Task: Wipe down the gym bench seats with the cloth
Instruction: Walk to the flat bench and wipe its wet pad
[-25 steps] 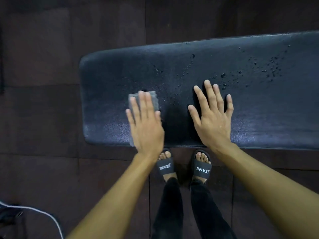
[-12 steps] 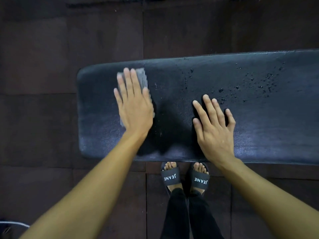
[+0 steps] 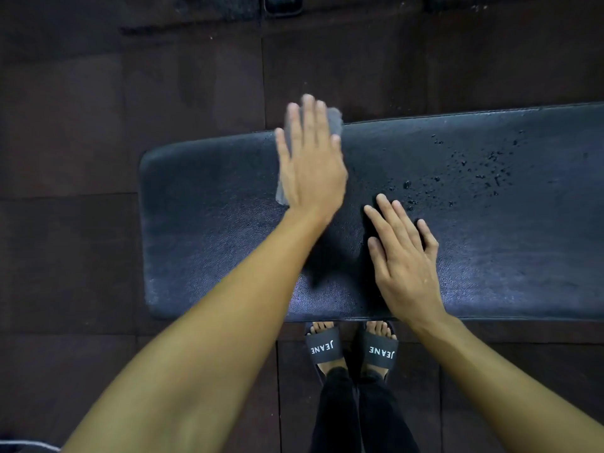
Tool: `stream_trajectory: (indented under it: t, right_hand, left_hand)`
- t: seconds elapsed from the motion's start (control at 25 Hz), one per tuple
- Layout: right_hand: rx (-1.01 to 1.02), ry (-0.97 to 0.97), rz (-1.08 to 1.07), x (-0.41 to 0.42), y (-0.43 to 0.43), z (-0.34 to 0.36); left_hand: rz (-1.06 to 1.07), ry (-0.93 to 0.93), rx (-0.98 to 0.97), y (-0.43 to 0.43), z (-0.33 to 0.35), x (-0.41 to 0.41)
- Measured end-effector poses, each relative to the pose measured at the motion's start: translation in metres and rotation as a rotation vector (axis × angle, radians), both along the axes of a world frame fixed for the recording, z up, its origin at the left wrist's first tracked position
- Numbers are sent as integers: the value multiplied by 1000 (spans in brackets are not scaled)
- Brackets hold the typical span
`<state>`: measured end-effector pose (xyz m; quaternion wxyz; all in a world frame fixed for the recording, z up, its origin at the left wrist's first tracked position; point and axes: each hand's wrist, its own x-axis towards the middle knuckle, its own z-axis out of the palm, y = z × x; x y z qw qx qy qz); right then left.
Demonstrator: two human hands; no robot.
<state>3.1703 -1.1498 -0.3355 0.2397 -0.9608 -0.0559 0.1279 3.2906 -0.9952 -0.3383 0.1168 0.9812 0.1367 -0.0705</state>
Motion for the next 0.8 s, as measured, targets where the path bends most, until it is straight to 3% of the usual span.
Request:
stream_trajectory:
  t: [0.16,0.4,0.56,0.64,0.68,0.8]
  right_hand:
    - [-18,39,42,1,-3,5]
    - [107,52,-14,-1,-2,7]
    - [372,42,-211,14,0,17]
    - [407,17,-247,20,11,25]
    - [374,17,-216,20,22,29]
    - [138,35,7,13,73,28]
  left_hand:
    - [233,-1,37,53,1,-28]
    - [182,-44,-17,7,1,-122]
    - [157,-23,-234,-47,17,-112]
    - [148,-55,-449,-29,26,-109]
    - [157,-103,-459,-8,26,-111]
    - [133,-127,-163,72,9,-126]
